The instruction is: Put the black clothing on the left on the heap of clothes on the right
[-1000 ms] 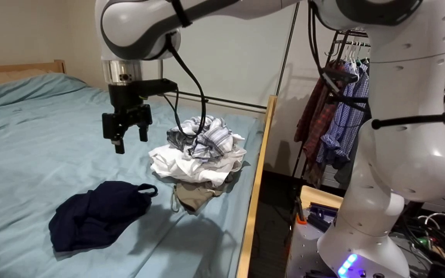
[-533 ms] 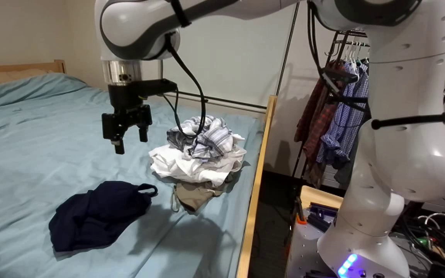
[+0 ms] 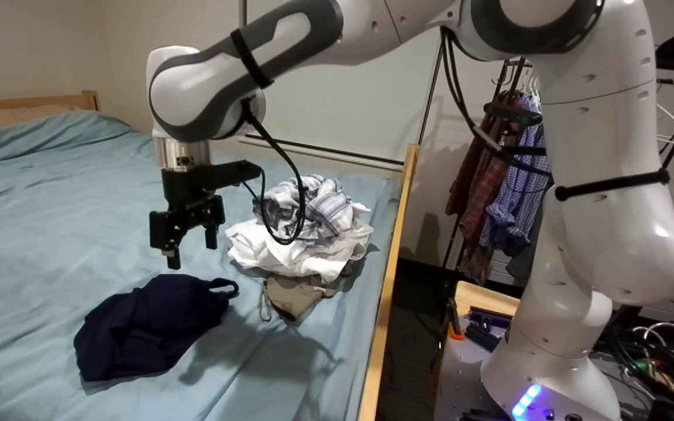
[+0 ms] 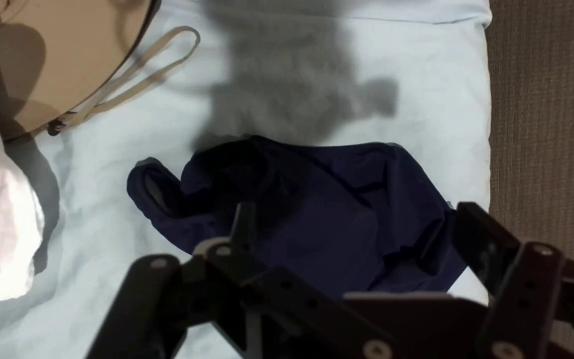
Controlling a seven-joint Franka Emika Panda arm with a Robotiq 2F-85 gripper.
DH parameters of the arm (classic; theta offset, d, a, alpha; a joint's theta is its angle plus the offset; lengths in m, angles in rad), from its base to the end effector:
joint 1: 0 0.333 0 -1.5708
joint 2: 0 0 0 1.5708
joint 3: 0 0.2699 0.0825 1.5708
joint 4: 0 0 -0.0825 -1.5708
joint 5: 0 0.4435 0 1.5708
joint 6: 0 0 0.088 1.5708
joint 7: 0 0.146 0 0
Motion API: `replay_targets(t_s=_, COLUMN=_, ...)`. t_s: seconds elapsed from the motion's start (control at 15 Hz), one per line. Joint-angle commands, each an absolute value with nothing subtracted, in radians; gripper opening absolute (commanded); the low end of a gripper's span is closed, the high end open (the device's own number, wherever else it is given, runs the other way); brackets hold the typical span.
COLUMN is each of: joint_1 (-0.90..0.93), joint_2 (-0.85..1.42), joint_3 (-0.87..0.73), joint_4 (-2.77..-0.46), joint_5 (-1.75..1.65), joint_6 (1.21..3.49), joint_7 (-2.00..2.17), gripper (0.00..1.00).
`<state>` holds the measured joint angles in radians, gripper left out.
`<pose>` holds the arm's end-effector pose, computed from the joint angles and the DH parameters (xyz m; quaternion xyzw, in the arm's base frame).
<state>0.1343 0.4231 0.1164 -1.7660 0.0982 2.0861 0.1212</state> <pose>0.6457 0.1732 0.2037 -0.9960 -0.0343 0.0617 0.0550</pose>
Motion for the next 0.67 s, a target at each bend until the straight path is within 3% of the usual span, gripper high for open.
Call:
replay_targets(t_s=0.0, joint_1=0.13, joint_2=0.45, joint_3=0.12, joint_4=-1.785, joint_5=0.136, joint_6=2.167, joint_7=0.105, gripper=1.0)
replay_targets(t_s=0.6, joint_1=0.213, joint_2=0.603, joint_3=0.09, joint_4=-1.628, joint_5=-0.018, joint_6=2.105, joint_7=0.139, gripper=1.0)
